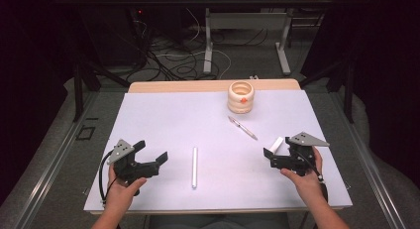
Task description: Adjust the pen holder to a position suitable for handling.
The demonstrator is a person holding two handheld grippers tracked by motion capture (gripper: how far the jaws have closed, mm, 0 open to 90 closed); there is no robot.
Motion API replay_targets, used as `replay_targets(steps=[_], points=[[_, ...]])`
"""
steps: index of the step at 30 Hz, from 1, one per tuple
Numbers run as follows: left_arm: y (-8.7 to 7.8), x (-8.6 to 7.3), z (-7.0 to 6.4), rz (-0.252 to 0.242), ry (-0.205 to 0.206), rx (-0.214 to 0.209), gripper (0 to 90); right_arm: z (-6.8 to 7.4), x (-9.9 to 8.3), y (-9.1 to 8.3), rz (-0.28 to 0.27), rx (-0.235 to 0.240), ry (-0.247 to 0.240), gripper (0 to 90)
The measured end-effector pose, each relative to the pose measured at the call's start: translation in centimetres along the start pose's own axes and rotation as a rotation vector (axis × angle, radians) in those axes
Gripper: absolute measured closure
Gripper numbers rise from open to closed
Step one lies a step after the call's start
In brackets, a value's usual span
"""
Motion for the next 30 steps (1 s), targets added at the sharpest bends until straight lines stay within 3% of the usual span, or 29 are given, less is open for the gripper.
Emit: replay_targets(steps=[5, 6, 10, 18, 21, 27, 30], points=[[0.1, 0.0, 0.3, 0.004, -0.034, 0.004, 0.2, -0.2, -0.1, 0.2, 0.025, 0.007, 0.006, 9.4], [0.2, -0.2, 0.6, 0.019, -0.047, 0.014, 0.2, -0.2, -0.1, 0.3, 0.025, 0.032, 0.016, 9.4], [0.2, -0.3, 0.9, 0.032, -0.069, 0.020, 0.2, -0.2, 0.1, 0.8, 0.023, 0.029, 0.041, 9.5], [0.1, -0.3, 1.2, 0.053, -0.089, 0.031, 0.2, -0.5, 0.0, 1.8, 0.060, 0.023, 0.091, 1.5], [-0.2, -0.3, 1.3, 0.061, -0.078, 0.045, 0.2, -0.6, 0.2, 2.1, 0.085, 0.028, 0.095, 0.0], [-0.4, -0.5, 1.4, 0.079, -0.064, 0.078, 0.2, -0.8, 1.5, 2.1, 0.130, 0.052, 0.141, 0.0], [-0.5, -0.5, 1.5, 0.082, -0.077, 0.081, 0.2, -1.1, 2.5, 1.9, 0.144, 0.059, 0.164, 0.0]])
Point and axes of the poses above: each handheld gripper's, and its own axes: y roughly forward along the jaws, x roughly out of its top, z roughly to its left, the point moved 1 cm from there along y, roughly forward along the jaws, and after that the axes turned 13 degrees about z, right-handed, at the moved point
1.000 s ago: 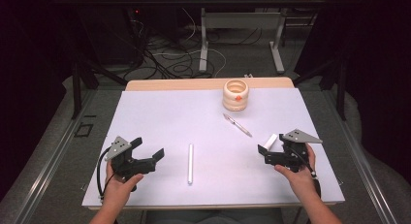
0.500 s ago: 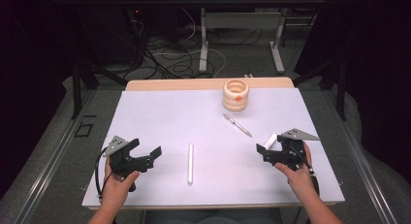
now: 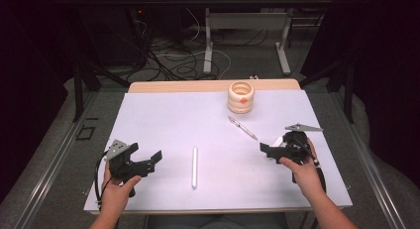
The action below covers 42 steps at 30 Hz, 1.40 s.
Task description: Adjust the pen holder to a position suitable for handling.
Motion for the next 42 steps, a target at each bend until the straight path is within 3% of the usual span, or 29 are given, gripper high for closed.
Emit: replay_targets(steps=[4, 9, 16, 23, 26, 28, 30, 31, 36, 42], points=[[-0.1, -0.2, 0.2, -0.006, -0.027, -0.008, 0.2, -0.2, 1.6, -0.3, 0.019, 0.007, 0.026, 0.0], [-0.1, -0.1, 0.3, -0.006, -0.031, -0.015, 0.2, -0.3, 4.1, -0.2, 0.047, -0.004, 0.036, 0.0], [0.1, -0.2, 0.2, 0.003, -0.035, -0.027, 0.3, -0.2, 7.3, -0.4, 0.066, -0.013, 0.136, 0.0], [0.2, -0.3, 0.2, 0.007, -0.037, -0.035, 0.3, -0.6, 10.2, 0.0, 0.121, -0.029, 0.190, 0.0], [0.3, -0.3, 0.2, 0.009, -0.038, -0.034, 0.3, -0.9, 11.4, 0.4, 0.139, -0.011, 0.187, 0.0], [0.3, -0.3, 0.2, 0.011, -0.040, -0.034, 0.3, -0.9, 12.2, 0.7, 0.153, -0.002, 0.180, 5.6], [0.3, -0.3, 0.2, 0.013, -0.036, -0.035, 0.3, -0.8, 12.8, 0.8, 0.152, -0.045, 0.193, 20.1], [0.3, -0.3, 0.2, 0.013, -0.036, -0.035, 0.3, -0.8, 13.1, 1.0, 0.157, -0.055, 0.195, 21.6], [0.4, -0.3, 0.2, 0.013, -0.040, -0.035, 0.3, -0.7, 14.7, 1.9, 0.178, -0.061, 0.203, 21.7], [0.5, -0.3, 0.2, 0.016, -0.041, -0.036, 0.4, -0.4, 16.2, 2.8, 0.160, -0.084, 0.223, 23.8]])
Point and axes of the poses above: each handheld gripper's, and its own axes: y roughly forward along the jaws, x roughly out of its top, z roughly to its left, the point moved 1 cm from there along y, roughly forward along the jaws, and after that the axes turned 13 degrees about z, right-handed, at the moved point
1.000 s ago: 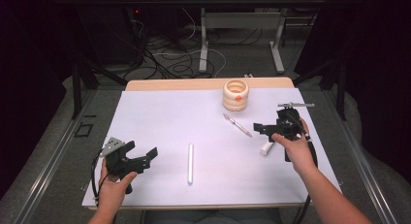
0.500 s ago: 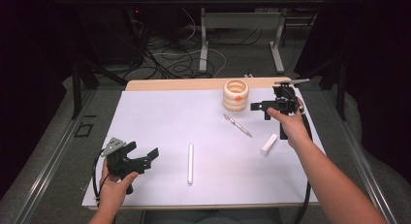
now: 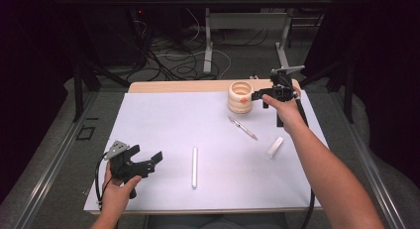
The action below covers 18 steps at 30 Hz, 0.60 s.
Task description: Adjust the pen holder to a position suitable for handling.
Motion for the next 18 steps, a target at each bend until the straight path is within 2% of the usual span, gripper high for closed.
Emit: replay_targets(steps=[5, 12, 15, 18], points=[[0.0, 0.0, 0.0, 0.000, 0.000, -0.001, 0.4, 1.1, 1.2, 0.7, -0.013, -0.023, -0.030, 31.8], [0.0, 0.0, 0.0, -0.001, 0.001, -0.002, 0.4, 1.6, 2.5, 1.8, -0.007, -0.042, -0.088, 38.1], [0.0, 0.0, 0.0, 0.000, 0.002, -0.003, 0.4, 1.9, 2.9, 2.4, -0.010, -0.010, -0.118, 38.6], [0.0, 0.0, 0.1, 0.001, 0.000, -0.004, 0.4, 2.1, 3.2, 3.0, -0.018, -0.005, -0.143, 41.6]])
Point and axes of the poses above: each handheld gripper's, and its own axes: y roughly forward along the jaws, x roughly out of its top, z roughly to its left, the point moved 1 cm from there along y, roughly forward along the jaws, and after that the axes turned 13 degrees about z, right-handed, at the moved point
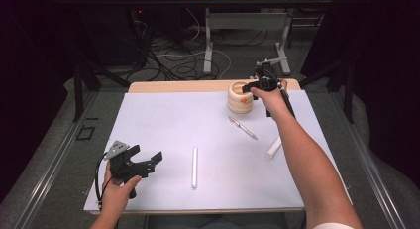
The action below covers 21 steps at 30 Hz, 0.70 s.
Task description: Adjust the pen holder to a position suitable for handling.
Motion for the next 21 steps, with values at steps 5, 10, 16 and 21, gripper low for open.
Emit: replay_targets(steps=[5, 10, 16, 21], points=[[0.0, 0.0, 0.0, -0.001, -0.003, -0.003, 0.4, 0.5, 0.1, 1.1, 0.016, -0.014, -0.060, 44.9], [0.1, 0.0, 0.0, 0.008, -0.006, -0.007, 0.4, 1.2, 0.2, 2.4, 0.007, -0.032, -0.157, 43.4], [0.1, 0.0, 0.1, 0.008, -0.001, -0.007, 0.5, 1.4, 0.3, 3.4, 0.005, -0.025, -0.236, 47.5], [0.2, 0.0, 0.2, 0.013, -0.008, -0.008, 0.6, 1.5, 0.5, 4.2, 0.016, -0.027, -0.291, 53.4]])
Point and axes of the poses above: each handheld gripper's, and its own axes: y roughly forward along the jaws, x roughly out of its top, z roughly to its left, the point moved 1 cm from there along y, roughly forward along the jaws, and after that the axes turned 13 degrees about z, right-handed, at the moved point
